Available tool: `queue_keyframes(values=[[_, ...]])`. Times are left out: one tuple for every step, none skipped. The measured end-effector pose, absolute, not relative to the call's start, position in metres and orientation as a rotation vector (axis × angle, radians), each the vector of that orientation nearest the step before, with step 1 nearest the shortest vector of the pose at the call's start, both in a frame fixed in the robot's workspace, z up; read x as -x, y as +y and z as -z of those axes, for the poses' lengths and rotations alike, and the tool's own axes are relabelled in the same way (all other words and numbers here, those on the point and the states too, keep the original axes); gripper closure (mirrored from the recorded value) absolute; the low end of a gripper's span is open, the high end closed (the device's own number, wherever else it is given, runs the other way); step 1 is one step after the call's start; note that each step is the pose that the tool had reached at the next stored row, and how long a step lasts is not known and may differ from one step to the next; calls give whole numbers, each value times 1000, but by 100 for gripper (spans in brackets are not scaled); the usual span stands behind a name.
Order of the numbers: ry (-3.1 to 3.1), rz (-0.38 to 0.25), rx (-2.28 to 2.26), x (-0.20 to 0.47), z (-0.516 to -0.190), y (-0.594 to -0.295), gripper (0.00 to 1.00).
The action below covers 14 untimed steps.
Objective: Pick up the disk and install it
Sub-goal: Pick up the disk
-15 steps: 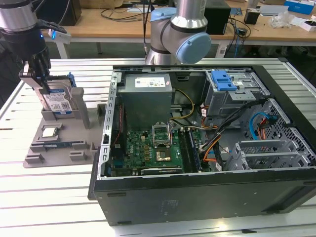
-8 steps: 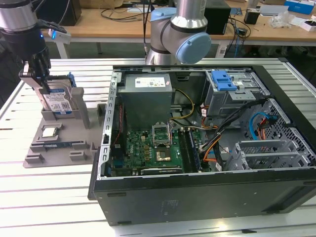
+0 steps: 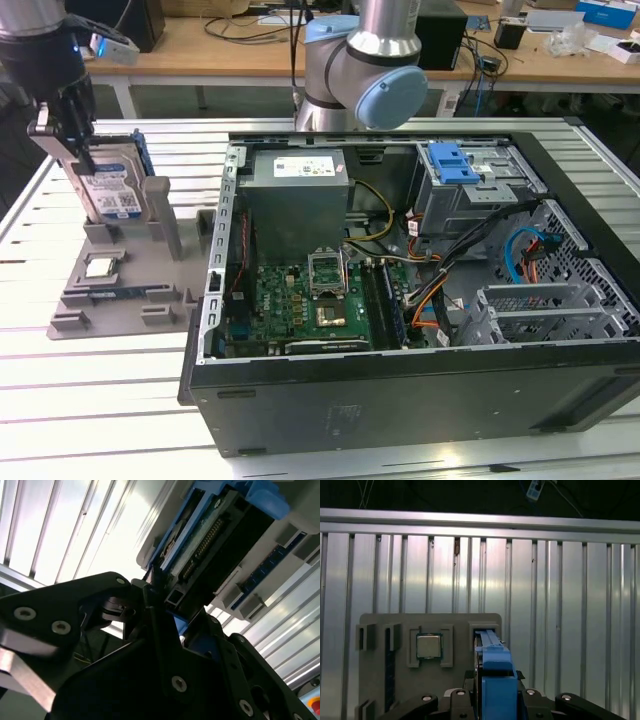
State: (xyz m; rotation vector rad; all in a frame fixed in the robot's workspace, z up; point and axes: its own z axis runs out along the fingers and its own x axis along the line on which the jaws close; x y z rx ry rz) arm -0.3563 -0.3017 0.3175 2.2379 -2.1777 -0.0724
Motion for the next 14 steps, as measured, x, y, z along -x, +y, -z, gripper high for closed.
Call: queue_keyframes(values=[[-2178,72,-2238,356,-321,-301,63],[-2178,72,-2238,356,-324,-301,63],[-2178,72,-2238,356,-328,-301,63],[-2178,72,-2238,356,-331,-301,63],[-2178,72,-2238,356,-333,-301,63],[-2178,72,-2238,356,-339,-300,63],[-2178,72,-2238,356,-341,-300,63],[-2178,72,-2238,356,-344,-300,63],[-2178,72,-2238,356,-349,-299,63],[-2178,72,-2238,356,-352,-299,63],[-2178,72,-2238,356,-356,-299,63],[-2178,72,-2238,356,-360,-298,63],[-2178,72,-2238,356,-363,-298,63],[-2178,72,-2238,356,-365,-298,63]])
